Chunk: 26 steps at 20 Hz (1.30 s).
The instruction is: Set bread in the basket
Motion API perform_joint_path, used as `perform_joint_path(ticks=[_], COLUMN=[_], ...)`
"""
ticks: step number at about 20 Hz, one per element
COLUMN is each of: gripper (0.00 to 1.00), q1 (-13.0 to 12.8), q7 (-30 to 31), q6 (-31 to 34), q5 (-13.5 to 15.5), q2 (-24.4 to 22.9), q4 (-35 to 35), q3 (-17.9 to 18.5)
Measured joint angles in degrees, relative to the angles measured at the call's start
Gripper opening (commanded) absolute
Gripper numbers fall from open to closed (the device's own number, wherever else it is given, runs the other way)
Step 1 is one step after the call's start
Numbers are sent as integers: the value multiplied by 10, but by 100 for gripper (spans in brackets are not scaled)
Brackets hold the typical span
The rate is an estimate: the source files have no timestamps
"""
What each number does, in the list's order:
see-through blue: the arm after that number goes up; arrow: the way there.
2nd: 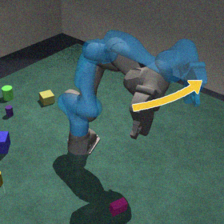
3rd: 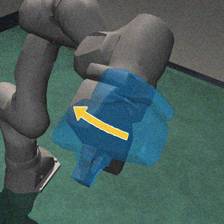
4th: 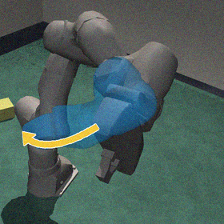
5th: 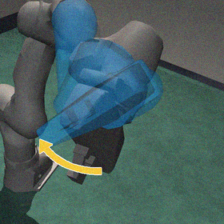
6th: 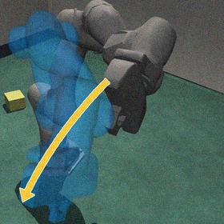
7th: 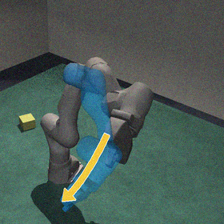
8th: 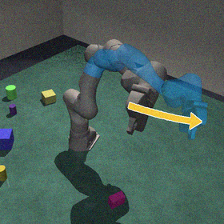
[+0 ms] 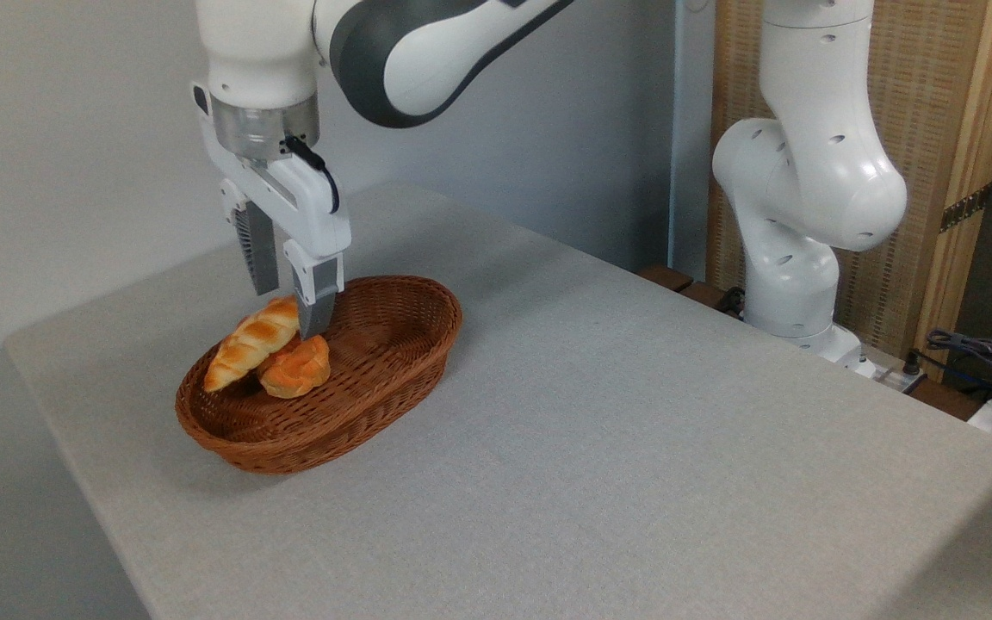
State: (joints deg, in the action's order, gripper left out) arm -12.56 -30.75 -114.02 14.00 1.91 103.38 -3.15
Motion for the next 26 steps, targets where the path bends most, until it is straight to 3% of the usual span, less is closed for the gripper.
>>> perform_joint_path(ticks=[8, 12, 13, 18, 26], gripper=[100, 100, 100, 100, 100], q1=[3, 5, 5, 5, 5], q7=[1, -37, -51, -67, -95], q6=[8, 44, 55, 77, 79], q5=[0, -5, -20, -84, -91], q2=[-10, -19, -21, -27, -31], q4=[-7, -7, -7, -7, -7], q3=[68, 114, 123, 135, 146])
